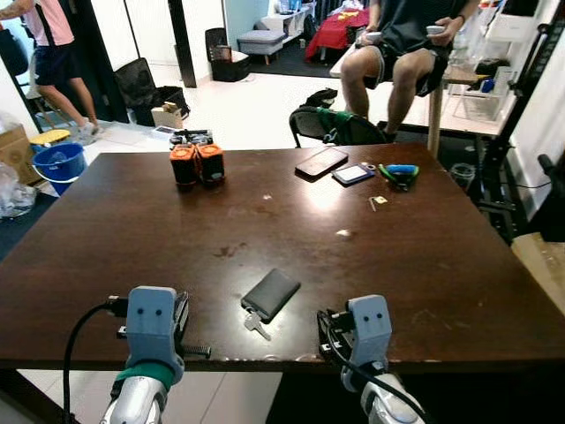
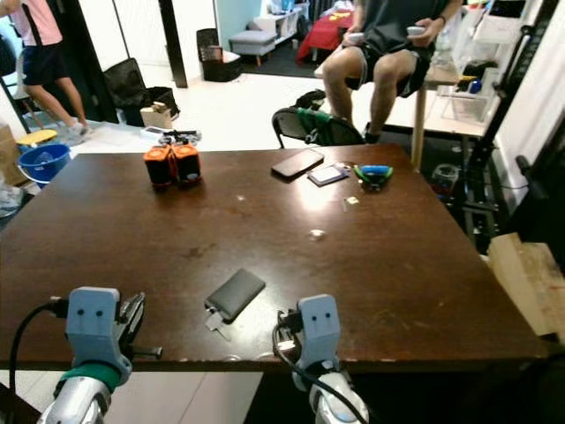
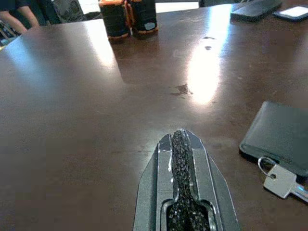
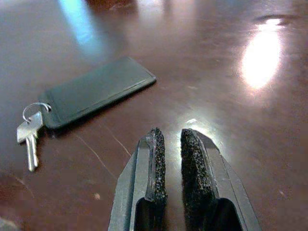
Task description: Hang keys on a hook
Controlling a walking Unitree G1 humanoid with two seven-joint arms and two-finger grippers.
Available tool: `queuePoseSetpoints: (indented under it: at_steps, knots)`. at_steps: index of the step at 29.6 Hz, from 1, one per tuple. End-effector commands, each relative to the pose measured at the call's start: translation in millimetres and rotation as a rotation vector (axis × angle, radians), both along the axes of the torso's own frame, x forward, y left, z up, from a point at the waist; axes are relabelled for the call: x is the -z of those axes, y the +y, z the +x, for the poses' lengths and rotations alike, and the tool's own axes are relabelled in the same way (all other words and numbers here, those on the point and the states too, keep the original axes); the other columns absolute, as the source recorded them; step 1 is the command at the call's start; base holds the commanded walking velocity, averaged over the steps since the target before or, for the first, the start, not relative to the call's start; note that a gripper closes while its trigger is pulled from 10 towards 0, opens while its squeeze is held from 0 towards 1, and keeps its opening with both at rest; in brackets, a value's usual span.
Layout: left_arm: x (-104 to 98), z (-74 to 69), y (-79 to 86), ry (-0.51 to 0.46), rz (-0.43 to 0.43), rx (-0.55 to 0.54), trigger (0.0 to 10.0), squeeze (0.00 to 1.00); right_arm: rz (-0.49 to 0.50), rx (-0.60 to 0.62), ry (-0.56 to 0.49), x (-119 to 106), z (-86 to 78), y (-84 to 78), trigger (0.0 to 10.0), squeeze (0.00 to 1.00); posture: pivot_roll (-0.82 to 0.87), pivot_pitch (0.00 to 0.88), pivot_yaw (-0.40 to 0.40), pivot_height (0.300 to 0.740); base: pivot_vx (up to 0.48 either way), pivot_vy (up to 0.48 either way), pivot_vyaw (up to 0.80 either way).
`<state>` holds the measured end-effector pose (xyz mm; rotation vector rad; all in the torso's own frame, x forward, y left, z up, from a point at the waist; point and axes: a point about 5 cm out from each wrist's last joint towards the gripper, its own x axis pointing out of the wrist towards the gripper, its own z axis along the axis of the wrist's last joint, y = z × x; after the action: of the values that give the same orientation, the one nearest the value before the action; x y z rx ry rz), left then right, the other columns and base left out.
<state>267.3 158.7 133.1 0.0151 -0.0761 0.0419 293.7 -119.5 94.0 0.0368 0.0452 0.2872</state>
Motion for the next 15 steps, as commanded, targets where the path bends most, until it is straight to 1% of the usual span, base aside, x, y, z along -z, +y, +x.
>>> queuePoseSetpoints:
  at_steps: [1, 15]
  knots:
    - [3.7, -2.6, 2.9, 0.018, -0.006, -0.009, 10.0, 0.00, 0.016, 0.001, 0.033, 6.9, -3.3, 0.4, 10.0, 0.00, -0.08, 0.070, 0.154, 0.740, 0.000, -0.480, 0.00]
    - [3.6, -3.6, 3.5, 0.018, -0.002, -0.002, 10.0, 0.00, 0.026, 0.003, 0.036, 8.2, -4.8, 1.2, 10.0, 0.00, -0.07, 0.060, 0.159, 0.740, 0.000, -0.480, 0.00]
